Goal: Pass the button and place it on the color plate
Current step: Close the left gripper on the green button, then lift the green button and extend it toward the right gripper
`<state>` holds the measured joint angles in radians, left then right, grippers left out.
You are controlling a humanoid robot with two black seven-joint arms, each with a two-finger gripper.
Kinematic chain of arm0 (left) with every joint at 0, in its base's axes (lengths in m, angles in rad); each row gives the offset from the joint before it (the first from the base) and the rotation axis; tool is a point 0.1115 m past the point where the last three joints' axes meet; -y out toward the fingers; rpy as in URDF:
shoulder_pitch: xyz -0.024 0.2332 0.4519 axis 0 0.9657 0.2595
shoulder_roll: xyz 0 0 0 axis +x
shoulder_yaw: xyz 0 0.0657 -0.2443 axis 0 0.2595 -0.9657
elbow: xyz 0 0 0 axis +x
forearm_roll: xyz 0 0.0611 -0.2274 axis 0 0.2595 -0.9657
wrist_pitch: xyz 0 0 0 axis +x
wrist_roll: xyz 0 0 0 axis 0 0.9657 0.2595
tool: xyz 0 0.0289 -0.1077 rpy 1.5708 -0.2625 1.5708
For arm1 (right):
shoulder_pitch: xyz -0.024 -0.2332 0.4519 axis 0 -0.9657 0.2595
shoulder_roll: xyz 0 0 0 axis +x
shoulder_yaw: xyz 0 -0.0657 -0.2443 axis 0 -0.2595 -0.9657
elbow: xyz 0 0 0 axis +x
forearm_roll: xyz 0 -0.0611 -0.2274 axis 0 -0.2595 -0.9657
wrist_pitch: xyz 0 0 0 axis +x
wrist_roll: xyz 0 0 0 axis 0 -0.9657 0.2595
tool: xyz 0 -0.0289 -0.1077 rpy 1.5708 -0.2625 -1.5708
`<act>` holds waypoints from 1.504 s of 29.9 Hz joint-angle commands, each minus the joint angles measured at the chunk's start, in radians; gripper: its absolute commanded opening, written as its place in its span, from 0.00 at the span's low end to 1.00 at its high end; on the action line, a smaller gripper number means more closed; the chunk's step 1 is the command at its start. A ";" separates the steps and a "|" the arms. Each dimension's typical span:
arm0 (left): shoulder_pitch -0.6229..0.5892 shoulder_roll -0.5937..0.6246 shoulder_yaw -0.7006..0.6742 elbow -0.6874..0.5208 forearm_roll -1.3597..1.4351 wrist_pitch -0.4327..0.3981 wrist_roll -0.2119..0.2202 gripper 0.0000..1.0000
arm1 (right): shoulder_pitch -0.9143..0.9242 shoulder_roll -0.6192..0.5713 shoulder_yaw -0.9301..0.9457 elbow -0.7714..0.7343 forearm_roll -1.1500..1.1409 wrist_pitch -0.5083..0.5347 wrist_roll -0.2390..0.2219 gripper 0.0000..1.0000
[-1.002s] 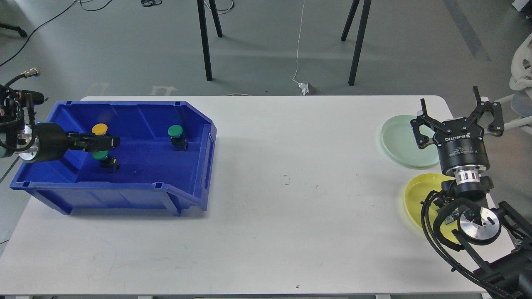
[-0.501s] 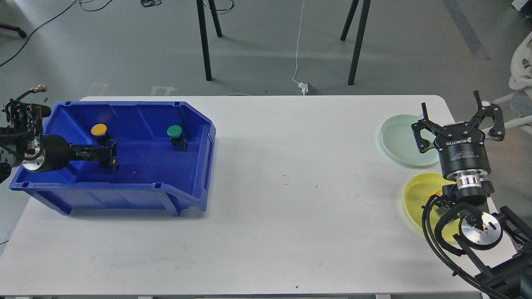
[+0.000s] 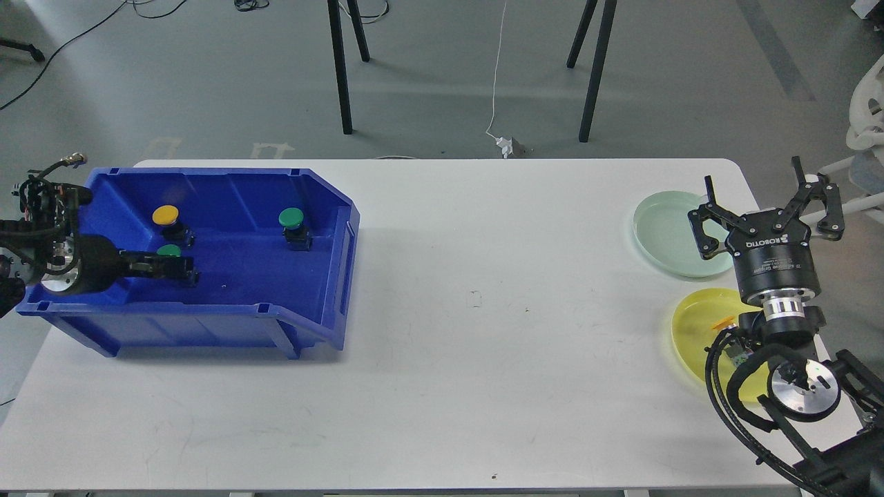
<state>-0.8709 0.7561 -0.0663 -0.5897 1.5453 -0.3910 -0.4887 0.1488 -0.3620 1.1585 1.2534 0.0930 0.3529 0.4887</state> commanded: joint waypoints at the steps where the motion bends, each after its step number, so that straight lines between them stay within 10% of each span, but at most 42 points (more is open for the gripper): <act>1: 0.000 -0.006 0.000 0.022 -0.001 0.000 0.000 0.70 | 0.000 0.000 0.003 0.000 0.001 0.000 0.000 0.99; 16: -0.002 -0.041 0.000 0.054 -0.007 0.018 0.000 0.61 | -0.015 0.000 0.003 0.001 0.001 0.000 0.000 0.99; 28: -0.002 -0.047 0.000 0.065 -0.002 0.020 0.000 0.26 | -0.022 0.000 0.004 0.001 0.001 0.000 0.000 0.99; 35: -0.016 -0.044 -0.006 0.057 -0.011 0.018 0.000 0.24 | -0.023 0.000 0.004 0.001 0.001 0.000 0.000 0.99; 45: -0.143 0.205 -0.064 -0.324 -0.158 -0.077 0.000 0.23 | -0.023 0.002 0.015 0.001 0.001 0.000 0.000 0.99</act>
<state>-0.9801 0.8764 -0.0991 -0.7712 1.4639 -0.4201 -0.4886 0.1256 -0.3611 1.1647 1.2534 0.0936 0.3529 0.4887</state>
